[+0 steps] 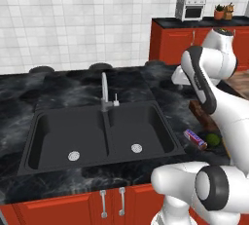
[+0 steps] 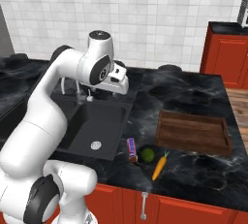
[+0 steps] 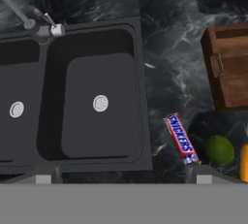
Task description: Pick up all produce items and place them in the sink. Turn on the sink faucet to wash them. Then turn the sink off and put them in the tray.
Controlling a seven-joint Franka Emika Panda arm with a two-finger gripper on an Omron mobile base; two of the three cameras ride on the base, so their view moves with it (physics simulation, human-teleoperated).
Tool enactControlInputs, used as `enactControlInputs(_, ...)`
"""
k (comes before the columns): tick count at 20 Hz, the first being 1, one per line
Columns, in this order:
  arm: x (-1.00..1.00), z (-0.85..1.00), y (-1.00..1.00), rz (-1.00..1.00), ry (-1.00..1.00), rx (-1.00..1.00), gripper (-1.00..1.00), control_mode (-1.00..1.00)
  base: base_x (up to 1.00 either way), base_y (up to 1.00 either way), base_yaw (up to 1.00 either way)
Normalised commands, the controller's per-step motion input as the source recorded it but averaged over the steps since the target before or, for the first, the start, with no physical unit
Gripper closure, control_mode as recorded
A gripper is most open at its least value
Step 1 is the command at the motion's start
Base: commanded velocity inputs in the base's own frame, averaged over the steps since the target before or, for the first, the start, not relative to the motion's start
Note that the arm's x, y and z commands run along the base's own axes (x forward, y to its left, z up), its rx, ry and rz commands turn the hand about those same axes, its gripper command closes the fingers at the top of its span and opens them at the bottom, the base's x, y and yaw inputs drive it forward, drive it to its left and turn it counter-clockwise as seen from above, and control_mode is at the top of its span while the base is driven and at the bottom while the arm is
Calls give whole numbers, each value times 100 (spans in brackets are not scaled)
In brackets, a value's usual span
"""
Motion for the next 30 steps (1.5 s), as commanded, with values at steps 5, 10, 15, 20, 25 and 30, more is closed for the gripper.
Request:
enactControlInputs(5, 0, -47, -60, -14, 5, 1, -100, -100, 0, 0, 0)
enactControlInputs(10, -2, -52, -63, -17, 8, 0, -100, -100, 0, 0, 0)
enactControlInputs(15, -25, -48, -55, -23, 3, -3, -100, -100, 0, 0, 0)
enactControlInputs(20, -33, -56, -57, -25, 2, -4, -100, -100, 0, 0, 0)
enactControlInputs(25, -27, -50, -51, -19, 5, -2, -100, -100, 0, 0, 0)
enactControlInputs(30, -19, -53, -28, -6, 1, -5, -100, -100, 0, 0, 0)
